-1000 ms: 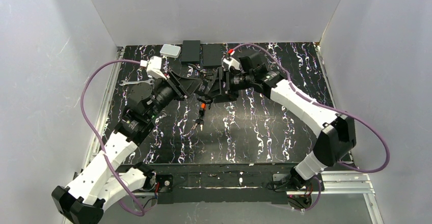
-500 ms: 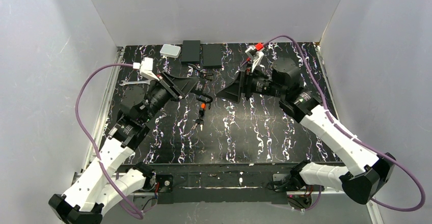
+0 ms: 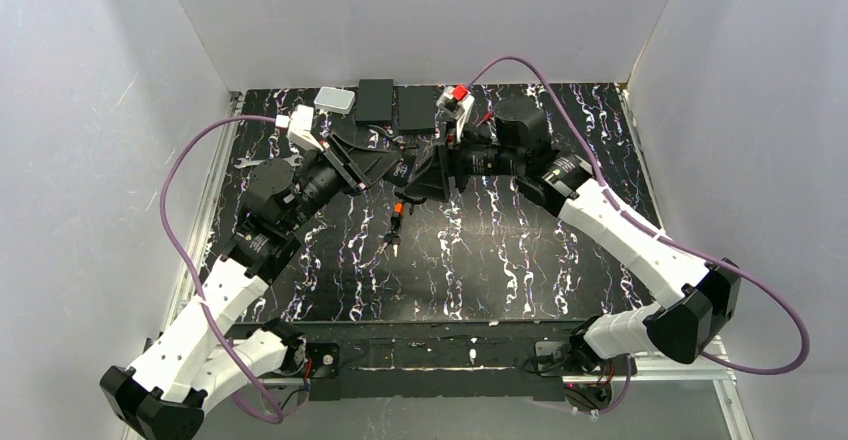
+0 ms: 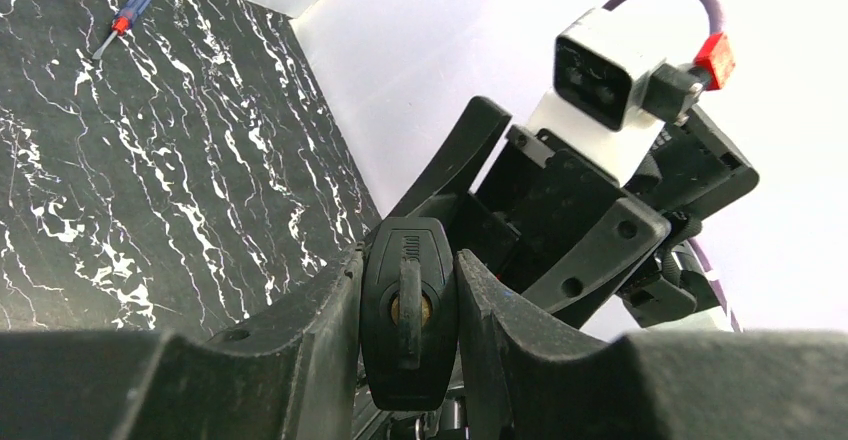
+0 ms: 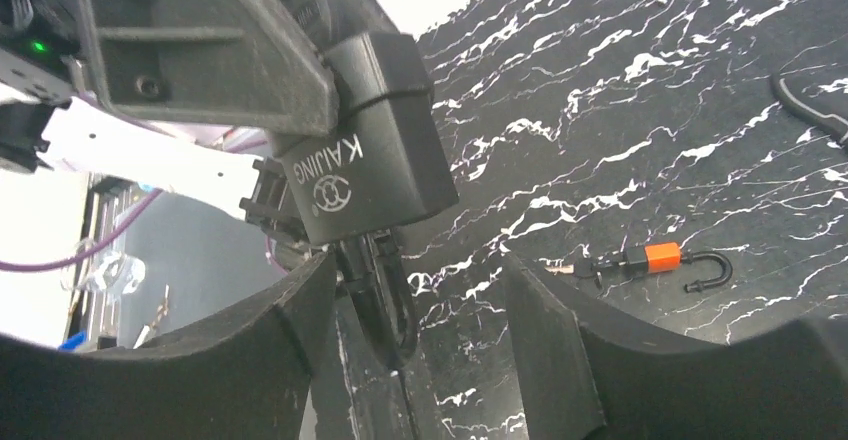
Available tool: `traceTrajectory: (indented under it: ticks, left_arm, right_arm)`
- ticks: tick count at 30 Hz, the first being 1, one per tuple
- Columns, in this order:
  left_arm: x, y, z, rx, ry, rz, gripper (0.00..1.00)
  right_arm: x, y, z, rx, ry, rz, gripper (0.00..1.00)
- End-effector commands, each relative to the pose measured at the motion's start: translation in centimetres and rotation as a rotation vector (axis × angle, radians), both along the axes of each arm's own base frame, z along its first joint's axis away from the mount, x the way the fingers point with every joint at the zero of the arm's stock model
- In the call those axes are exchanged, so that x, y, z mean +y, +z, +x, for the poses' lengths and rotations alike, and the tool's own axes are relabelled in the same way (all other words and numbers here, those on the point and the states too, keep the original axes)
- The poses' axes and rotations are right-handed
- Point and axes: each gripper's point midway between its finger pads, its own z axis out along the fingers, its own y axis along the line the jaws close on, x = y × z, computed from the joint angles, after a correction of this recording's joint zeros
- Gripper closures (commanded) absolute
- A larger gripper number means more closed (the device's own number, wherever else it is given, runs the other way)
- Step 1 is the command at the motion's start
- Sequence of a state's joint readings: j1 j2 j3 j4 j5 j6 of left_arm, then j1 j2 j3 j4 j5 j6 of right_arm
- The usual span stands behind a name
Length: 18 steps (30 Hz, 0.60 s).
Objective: Unlock with the key
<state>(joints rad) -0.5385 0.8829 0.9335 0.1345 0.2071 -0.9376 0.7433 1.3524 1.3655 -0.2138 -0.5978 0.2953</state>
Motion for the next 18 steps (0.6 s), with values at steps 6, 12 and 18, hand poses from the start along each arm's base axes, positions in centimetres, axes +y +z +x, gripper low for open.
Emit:
traceTrajectory:
  ticks: [6, 12, 18]
  left_arm:
    - [0.7, 6.2, -0.9, -0.155, 0.008, -0.107, 1.0]
    - [0.7, 6.0, -0.7, -0.174, 0.013, -0.095, 1.0]
    - [0.6, 6.1, -0.8, -0.25, 0.003, -0.078, 1.0]
  right_arm:
    - [1.6, -0.6, -2.4, -0.013, 0.117, 0.012, 0.48]
    - [2.5, -0.5, -2.5, 0.019, 0.144, 0.055, 0.76]
    - [2.8, 0.2, -3.4, 0.062, 0.189, 0.111, 0.96]
